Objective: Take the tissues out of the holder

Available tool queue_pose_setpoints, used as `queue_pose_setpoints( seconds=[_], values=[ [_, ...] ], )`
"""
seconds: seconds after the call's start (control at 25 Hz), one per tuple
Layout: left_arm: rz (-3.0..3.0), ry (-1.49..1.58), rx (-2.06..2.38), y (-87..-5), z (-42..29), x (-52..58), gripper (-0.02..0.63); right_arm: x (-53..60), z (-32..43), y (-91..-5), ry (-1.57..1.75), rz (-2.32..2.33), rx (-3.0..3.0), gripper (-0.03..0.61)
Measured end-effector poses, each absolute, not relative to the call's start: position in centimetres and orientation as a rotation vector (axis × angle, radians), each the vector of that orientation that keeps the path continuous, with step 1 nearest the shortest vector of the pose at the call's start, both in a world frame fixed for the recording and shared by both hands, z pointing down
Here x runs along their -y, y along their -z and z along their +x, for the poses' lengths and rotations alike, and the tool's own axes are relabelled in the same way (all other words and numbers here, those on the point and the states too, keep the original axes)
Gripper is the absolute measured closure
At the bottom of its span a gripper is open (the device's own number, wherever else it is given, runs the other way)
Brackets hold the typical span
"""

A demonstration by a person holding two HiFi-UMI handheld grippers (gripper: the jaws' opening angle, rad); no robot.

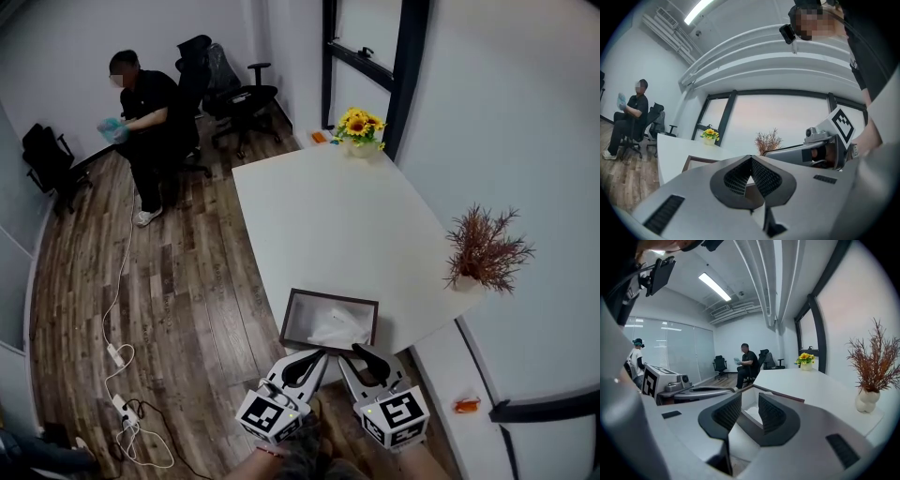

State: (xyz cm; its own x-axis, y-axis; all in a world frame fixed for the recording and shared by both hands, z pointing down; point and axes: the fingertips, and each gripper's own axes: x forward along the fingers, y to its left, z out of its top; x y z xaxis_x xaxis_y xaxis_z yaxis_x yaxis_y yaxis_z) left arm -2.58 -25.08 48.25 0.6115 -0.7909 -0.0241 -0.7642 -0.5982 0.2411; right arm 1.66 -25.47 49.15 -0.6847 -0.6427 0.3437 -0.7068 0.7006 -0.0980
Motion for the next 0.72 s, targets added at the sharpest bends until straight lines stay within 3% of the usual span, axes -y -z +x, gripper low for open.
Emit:
queue_pose_setpoints(
  seconds=[0.72],
  values=[
    [2.641, 0.198, 1.148, -49.7, -1.0, 26.8, 0.606, 32.1, 2.0, -52.6, -0.282, 0.815, 2.423, 0.391]
  ],
)
